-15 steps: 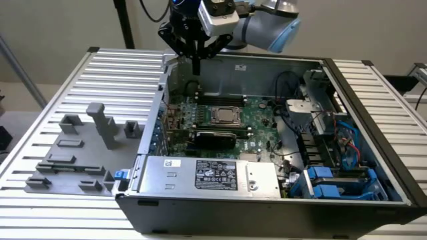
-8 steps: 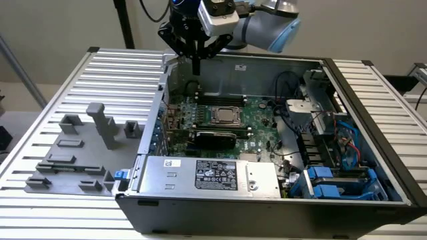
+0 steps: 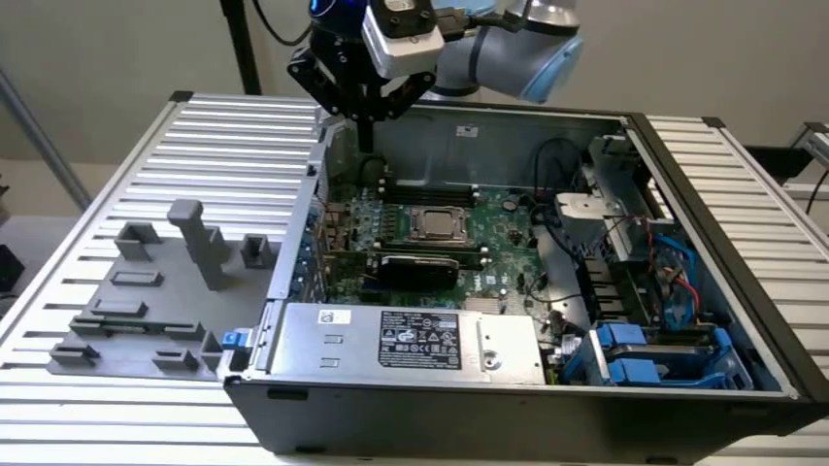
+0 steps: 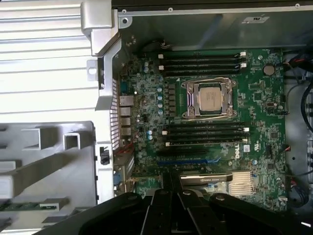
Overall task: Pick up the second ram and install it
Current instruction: 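Reach for the second ram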
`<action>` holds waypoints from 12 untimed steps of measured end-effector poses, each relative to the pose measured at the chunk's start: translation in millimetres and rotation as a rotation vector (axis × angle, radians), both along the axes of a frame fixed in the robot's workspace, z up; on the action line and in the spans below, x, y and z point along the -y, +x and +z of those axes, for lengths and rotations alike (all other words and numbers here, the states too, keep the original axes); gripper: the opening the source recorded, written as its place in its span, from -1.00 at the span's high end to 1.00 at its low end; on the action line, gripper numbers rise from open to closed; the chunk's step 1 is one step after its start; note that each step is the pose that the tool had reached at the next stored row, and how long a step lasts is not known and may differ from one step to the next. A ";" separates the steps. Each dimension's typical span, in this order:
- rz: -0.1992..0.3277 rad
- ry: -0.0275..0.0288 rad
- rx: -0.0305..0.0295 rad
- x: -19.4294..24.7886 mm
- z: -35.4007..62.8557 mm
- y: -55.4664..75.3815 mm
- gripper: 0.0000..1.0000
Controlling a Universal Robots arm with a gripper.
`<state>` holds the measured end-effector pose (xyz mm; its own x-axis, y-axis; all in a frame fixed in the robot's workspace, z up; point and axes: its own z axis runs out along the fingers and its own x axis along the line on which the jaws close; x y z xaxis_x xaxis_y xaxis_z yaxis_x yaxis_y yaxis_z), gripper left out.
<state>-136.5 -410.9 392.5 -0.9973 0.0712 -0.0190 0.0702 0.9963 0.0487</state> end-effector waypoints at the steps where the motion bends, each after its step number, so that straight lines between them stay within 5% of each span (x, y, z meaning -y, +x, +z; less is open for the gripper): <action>1: 0.000 0.0000 -0.0001 1.8 0.0 -3.7 0.79; 12: 0.000 0.0001 0.0000 19.7 -1.4 -52.7 0.79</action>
<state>-189.2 -430.6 391.1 -0.9973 0.0712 -0.0190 0.0702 0.9963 0.0488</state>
